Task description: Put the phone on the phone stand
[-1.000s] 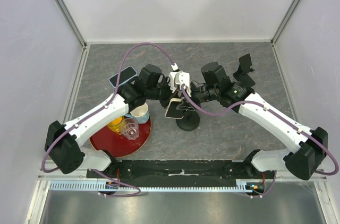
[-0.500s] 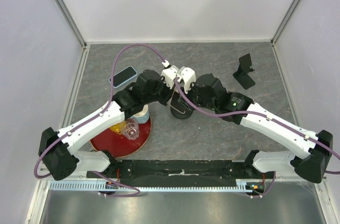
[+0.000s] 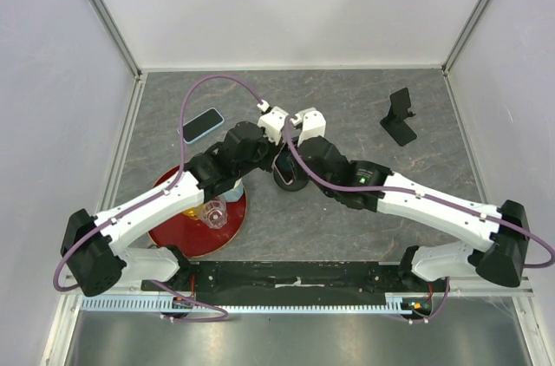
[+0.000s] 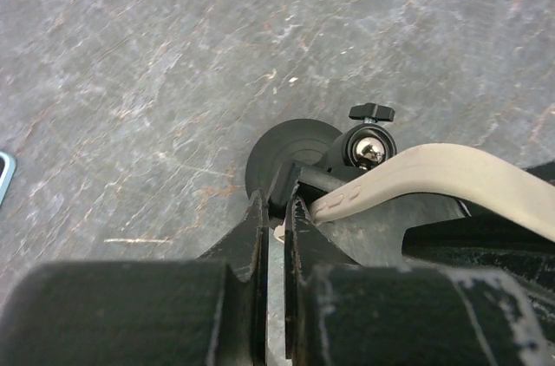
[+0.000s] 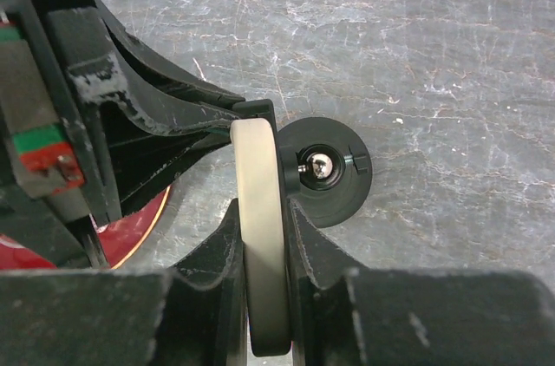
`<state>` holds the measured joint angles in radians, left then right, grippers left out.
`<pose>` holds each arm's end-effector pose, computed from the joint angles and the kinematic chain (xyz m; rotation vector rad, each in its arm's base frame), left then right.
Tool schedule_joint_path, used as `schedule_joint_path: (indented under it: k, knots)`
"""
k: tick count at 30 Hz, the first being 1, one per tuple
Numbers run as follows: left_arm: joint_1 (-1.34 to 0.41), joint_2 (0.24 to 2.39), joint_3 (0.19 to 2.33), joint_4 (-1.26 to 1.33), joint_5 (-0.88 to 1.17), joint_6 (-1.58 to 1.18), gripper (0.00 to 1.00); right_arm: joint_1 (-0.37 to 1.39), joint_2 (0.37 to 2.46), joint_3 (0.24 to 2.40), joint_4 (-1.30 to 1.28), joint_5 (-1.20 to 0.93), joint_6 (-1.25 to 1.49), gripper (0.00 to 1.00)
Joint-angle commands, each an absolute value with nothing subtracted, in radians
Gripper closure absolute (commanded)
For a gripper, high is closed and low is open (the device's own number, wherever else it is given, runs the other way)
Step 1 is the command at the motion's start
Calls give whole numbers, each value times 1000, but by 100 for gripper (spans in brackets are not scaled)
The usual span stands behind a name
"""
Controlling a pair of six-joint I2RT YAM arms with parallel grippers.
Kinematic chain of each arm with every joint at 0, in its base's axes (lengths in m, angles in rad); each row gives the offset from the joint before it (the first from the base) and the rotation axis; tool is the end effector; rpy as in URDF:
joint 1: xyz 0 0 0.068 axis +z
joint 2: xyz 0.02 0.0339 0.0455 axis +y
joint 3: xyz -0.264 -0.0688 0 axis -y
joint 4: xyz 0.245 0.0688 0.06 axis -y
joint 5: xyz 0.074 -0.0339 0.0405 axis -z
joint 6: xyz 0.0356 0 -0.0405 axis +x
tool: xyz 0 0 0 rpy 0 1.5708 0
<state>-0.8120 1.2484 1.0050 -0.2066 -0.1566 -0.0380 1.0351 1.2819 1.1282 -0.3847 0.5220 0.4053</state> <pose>0.2014 -0.2044 0.3156 0.6747 1.9207 -0.3807 0.1613 0.2370 0.3346 -0.3356 2.0218 0.3516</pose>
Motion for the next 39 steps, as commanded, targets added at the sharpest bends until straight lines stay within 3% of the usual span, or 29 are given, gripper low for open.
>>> schedule_joint_path:
  k: [1, 10, 18, 33, 37, 39]
  knots:
    - [-759, 1124, 1014, -132, -490, -137, 98, 968, 1338, 1149, -671, 1014, 425, 100]
    - [-790, 1190, 1063, -207, -397, -140, 98, 891, 1364, 1167, -650, 882, 361, 100]
    - [-801, 1221, 1095, -244, -419, -133, 98, 776, 1419, 1212, -630, 631, 295, 100]
    - [-816, 1238, 1137, -293, -425, -121, 98, 699, 1450, 1244, -637, 451, 268, 100]
    - [-816, 1246, 1144, -301, -420, -120, 98, 698, 1416, 1226, -630, 459, 284, 77]
    - [-815, 1247, 1146, -304, -419, -121, 98, 698, 1404, 1224, -632, 459, 281, 70]
